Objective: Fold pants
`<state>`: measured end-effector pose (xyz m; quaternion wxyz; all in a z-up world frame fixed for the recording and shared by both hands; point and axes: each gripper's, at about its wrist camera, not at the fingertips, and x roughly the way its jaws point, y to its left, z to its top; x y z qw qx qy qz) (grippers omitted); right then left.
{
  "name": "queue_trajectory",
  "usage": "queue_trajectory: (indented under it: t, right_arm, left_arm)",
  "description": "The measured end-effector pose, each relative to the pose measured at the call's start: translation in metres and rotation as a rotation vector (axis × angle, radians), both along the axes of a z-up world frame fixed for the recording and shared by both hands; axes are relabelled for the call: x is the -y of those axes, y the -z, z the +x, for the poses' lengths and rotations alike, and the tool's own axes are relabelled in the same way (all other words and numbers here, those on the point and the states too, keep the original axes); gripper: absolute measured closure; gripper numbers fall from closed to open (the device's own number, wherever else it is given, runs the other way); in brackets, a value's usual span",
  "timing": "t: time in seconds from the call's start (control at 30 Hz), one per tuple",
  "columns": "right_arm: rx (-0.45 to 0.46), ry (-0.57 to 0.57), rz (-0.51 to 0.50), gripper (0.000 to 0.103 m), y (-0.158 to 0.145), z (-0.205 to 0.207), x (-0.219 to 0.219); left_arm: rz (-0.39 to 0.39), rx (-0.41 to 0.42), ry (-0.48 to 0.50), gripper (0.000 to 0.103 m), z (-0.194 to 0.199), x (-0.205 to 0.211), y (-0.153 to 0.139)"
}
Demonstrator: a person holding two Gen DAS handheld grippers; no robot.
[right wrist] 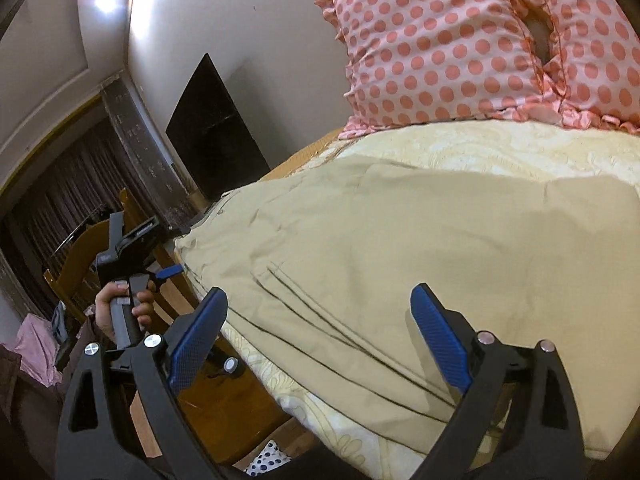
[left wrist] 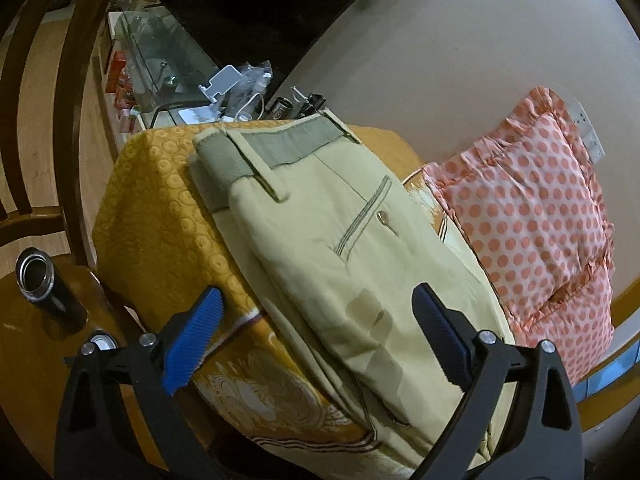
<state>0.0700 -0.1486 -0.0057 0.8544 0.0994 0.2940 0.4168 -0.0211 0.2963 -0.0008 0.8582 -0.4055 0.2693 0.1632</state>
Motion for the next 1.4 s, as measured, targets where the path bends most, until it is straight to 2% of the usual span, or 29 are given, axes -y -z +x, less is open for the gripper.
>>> queue_trajectory:
  t: [0.17,0.23,0.37,0.5,0.57,0.77,0.93,1.03,1.1,1.13,1.17,1.2,1.27,1.3,1.4]
  right_arm:
    - [-0.013,-0.013,0.009,0.008,0.003,0.007,0.000]
    - [-0.017,-0.018,0.014,0.008,0.003,0.009,0.000]
    - [-0.023,-0.026,0.020,0.008,0.006,0.009,0.001]
    - [-0.030,-0.034,0.022,0.008,0.007,0.010,0.003]
    - [-0.035,-0.037,0.022,0.008,0.009,0.011,0.003]
    - [-0.038,-0.045,0.018,0.008,0.012,0.013,0.001]
    - [-0.038,-0.049,0.022,0.008,0.013,0.014,-0.001]
    - [-0.037,-0.052,0.026,0.008,0.014,0.014,-0.001]
    - [-0.034,-0.054,0.031,0.008,0.014,0.013,-0.001]
    - [-0.033,-0.055,0.035,0.008,0.014,0.012,-0.001]
    - [-0.032,-0.057,0.037,0.008,0.014,0.012,-0.001]
    - [-0.031,-0.059,0.040,0.008,0.014,0.012,0.000]
    - [-0.032,-0.064,0.048,0.008,0.014,0.011,0.003]
    - [-0.033,-0.062,0.051,0.008,0.013,0.010,0.004]
    - [-0.027,-0.028,0.072,0.008,0.009,0.011,0.018]
  left_arm:
    - [0.027,-0.023,-0.007,0.009,0.004,-0.003,-0.009]
    - [-0.005,-0.065,-0.009,0.009,0.009,-0.009,-0.002]
    - [-0.064,-0.088,-0.038,0.013,0.010,-0.017,0.009]
    - [-0.032,-0.026,-0.065,0.013,0.002,-0.017,-0.007]
    - [-0.025,-0.017,-0.060,0.010,0.002,-0.020,-0.013]
    - [-0.081,0.051,-0.040,0.010,0.001,-0.031,-0.018]
    - [-0.065,0.016,-0.031,0.009,0.011,-0.028,-0.016]
    - [-0.088,0.033,-0.035,0.007,0.014,-0.031,-0.014]
    - [-0.096,0.038,-0.038,0.010,0.018,-0.035,-0.013]
    - [-0.098,0.024,-0.044,0.033,0.022,-0.035,-0.012]
    - [-0.106,0.002,-0.041,0.080,0.025,-0.035,-0.009]
    - [-0.118,-0.041,-0.030,0.089,0.032,-0.035,-0.003]
    - [-0.042,-0.073,-0.033,0.092,0.039,-0.027,-0.007]
    - [0.070,-0.112,-0.016,0.093,0.045,-0.014,-0.019]
    - [0.268,-0.085,0.031,0.094,0.054,0.021,-0.054]
